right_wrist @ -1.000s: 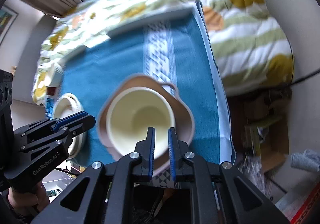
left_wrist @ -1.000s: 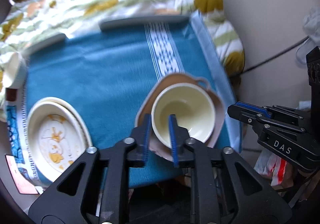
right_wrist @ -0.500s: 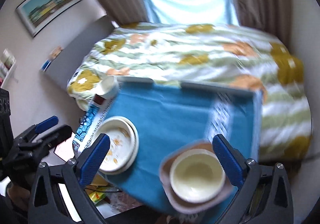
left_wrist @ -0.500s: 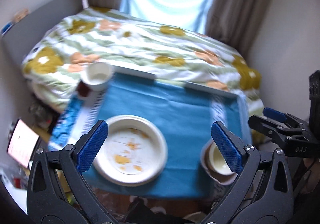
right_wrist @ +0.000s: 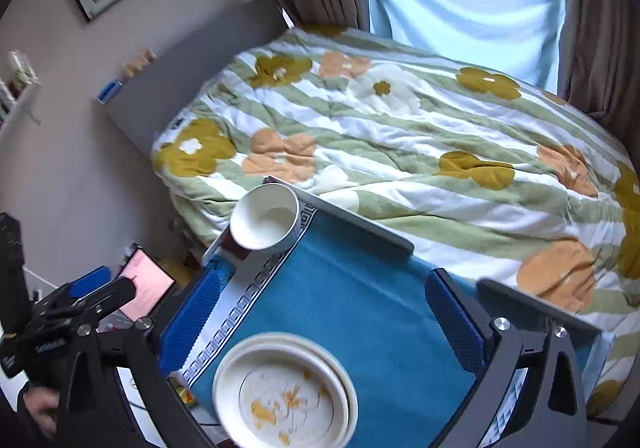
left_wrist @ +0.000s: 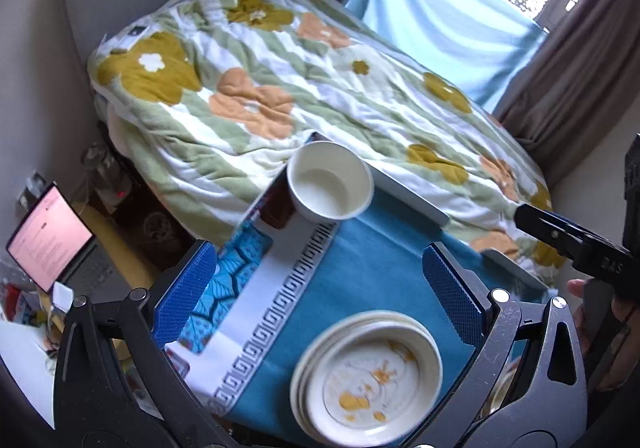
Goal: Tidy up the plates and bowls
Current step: 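Grasp the small white ribbed bowl rim with the right gripper while the left gripper grips beside it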
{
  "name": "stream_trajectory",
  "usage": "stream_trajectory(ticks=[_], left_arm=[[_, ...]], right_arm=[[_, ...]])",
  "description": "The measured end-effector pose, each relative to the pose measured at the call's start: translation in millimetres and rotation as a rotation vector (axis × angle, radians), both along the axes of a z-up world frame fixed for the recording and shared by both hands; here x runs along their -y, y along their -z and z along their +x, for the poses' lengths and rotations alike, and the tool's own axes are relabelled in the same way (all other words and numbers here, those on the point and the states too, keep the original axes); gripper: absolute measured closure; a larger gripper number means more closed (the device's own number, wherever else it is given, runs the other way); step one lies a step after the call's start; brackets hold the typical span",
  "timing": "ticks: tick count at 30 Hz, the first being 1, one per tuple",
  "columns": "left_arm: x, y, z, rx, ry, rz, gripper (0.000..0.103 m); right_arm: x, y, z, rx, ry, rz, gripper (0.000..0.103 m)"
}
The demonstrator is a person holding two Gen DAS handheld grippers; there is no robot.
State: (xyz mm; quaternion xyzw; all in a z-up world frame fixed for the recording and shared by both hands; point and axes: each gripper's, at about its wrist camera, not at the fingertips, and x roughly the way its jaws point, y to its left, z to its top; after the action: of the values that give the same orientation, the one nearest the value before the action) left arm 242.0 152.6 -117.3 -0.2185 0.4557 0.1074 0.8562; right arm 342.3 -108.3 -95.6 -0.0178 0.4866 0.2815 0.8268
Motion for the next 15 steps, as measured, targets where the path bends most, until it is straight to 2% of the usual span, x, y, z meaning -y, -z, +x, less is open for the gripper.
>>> stream_trajectory(ticks=[4,6,7,9,12,15], left_arm=[[-32.1,50.2,41.2,-0.061,0.003,-0.101,0.005],[-36.5,71.1,58.1,-0.093,0.020,-0.140,0.018],[-39.6,85.7,69.1,-0.120,0.030,-0.167,0.023],[-40.5,105.4,84.1,-0.147,0.041,-0.210,0.035],[-42.3,130.1,103.6,-0.183,0.044,-0.237,0.046],[-47.8,146.7,117.7,-0.206,0.039,-0.251,0.053]], right_arm=[[-52.5,48.5,54.1,-0.126,-0.036,-0.029,0.001],[-66.9,72.4,72.6,-0.179,-0.042,-0.045,0.005],[-74.2,84.5,81.0,-0.207,-0.054,-0.051,0.009],[-87.5,104.3,92.4,-0.255,-0.081,-0.067,0.029],[-104.6,129.7,107.2,-0.313,-0.109,-0.089,0.044],[-116.9,146.1,115.5,-0.348,-0.129,-0.088,0.052]])
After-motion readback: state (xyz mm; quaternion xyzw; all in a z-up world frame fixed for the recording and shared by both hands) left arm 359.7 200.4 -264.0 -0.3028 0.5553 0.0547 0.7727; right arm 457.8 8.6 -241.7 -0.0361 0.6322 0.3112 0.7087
